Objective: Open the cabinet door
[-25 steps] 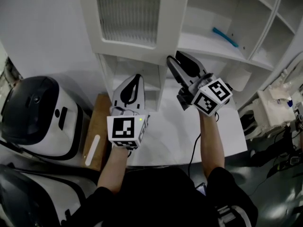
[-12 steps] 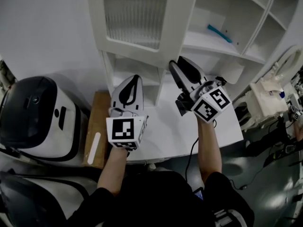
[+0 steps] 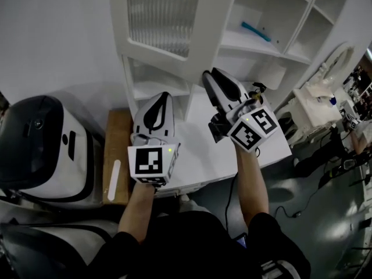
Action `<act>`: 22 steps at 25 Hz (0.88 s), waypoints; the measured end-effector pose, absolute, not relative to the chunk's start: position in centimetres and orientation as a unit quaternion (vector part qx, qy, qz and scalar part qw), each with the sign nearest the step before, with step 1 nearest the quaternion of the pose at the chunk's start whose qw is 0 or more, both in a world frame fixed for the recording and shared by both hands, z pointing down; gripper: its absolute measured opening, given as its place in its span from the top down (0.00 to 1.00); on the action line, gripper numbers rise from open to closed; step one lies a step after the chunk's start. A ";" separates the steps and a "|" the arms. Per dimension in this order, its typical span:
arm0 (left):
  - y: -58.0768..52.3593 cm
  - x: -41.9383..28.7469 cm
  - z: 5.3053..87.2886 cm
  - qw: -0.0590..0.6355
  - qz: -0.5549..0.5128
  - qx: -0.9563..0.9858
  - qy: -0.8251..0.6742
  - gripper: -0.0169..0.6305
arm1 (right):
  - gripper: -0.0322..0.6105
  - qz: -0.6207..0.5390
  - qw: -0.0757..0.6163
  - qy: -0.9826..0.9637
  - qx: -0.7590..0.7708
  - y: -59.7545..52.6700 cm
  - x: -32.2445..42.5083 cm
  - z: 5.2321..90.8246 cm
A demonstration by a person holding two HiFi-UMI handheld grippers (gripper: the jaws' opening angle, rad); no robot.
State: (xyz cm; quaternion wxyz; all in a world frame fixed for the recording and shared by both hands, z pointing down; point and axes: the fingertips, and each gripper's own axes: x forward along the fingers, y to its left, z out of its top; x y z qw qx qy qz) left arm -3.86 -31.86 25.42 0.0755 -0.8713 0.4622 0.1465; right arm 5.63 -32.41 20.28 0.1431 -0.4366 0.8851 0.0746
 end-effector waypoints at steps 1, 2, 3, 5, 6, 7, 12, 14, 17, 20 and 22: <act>-31.5 -4.3 25.6 0.074 0.147 -0.872 0.462 0.95 | 0.82 0.074 0.146 0.884 -0.438 -32.0 5.2 20.3; -31.2 -4.6 25.8 0.071 0.148 -0.872 0.460 0.95 | 0.82 0.075 0.147 0.883 -0.439 -31.6 4.9 20.2; -30.9 -4.9 25.9 0.070 0.148 -0.873 0.459 0.95 | 0.83 0.077 0.147 0.884 -0.438 -31.1 4.5 20.1; -30.3 -5.3 26.1 0.075 0.144 -0.874 0.459 0.95 | 0.83 0.081 0.144 0.886 -0.434 -30.2 3.7 20.1; -30.0 -5.5 26.0 0.077 0.143 -0.874 0.459 0.95 | 0.83 0.084 0.142 0.887 -0.432 -29.7 3.3 20.1; -29.7 -5.8 25.9 0.079 0.143 -0.873 0.459 0.95 | 0.83 0.086 0.141 0.887 -0.432 -29.3 2.8 20.1; -28.1 -7.9 25.5 0.088 0.146 -0.869 0.465 0.95 | 0.83 0.096 0.147 0.878 -0.446 -27.4 0.4 20.2; -27.5 -8.9 25.6 0.088 0.143 -0.866 0.471 0.95 | 0.83 0.099 0.150 0.878 -0.444 -26.7 -0.7 20.3; -26.9 -10.4 26.0 0.088 0.141 -0.860 0.483 0.95 | 0.83 0.105 0.156 0.882 -0.432 -25.7 -2.8 20.2; -26.4 -12.0 26.2 0.095 0.134 -0.852 0.498 0.95 | 0.83 0.122 0.159 0.880 -0.431 -24.8 -5.0 20.2; -26.0 -13.2 26.3 0.096 0.130 -0.846 0.507 0.95 | 0.82 0.133 0.160 0.877 -0.433 -24.4 -6.7 20.2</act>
